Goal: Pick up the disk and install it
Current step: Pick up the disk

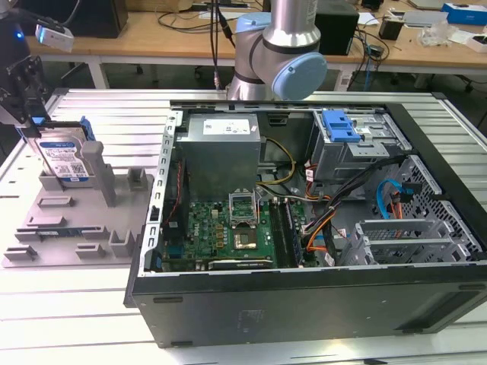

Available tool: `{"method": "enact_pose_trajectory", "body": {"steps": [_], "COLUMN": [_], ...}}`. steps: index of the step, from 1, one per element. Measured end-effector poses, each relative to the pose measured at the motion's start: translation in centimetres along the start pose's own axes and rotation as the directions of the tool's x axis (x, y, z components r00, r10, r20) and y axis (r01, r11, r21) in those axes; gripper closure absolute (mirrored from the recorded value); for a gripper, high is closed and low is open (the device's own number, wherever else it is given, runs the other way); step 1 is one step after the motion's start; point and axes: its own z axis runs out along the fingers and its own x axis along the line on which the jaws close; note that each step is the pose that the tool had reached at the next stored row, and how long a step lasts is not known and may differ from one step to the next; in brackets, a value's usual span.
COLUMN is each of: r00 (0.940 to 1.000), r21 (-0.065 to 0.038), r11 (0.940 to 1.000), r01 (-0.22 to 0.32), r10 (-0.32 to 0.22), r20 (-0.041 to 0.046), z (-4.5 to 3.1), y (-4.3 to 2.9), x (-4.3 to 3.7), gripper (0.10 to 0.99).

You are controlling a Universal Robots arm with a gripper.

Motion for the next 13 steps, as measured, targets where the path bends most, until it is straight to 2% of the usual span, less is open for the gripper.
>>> {"method": "enact_pose_trajectory", "body": {"steps": [13], "r00": [0.9997], "r21": [0.000], "r11": [0.9997], "r01": [0.025], "r10": [-0.025], "r20": [-0.0005], "z": [0.43], "y": [-0.01], "x": [0.00], "gripper": [0.604]}}
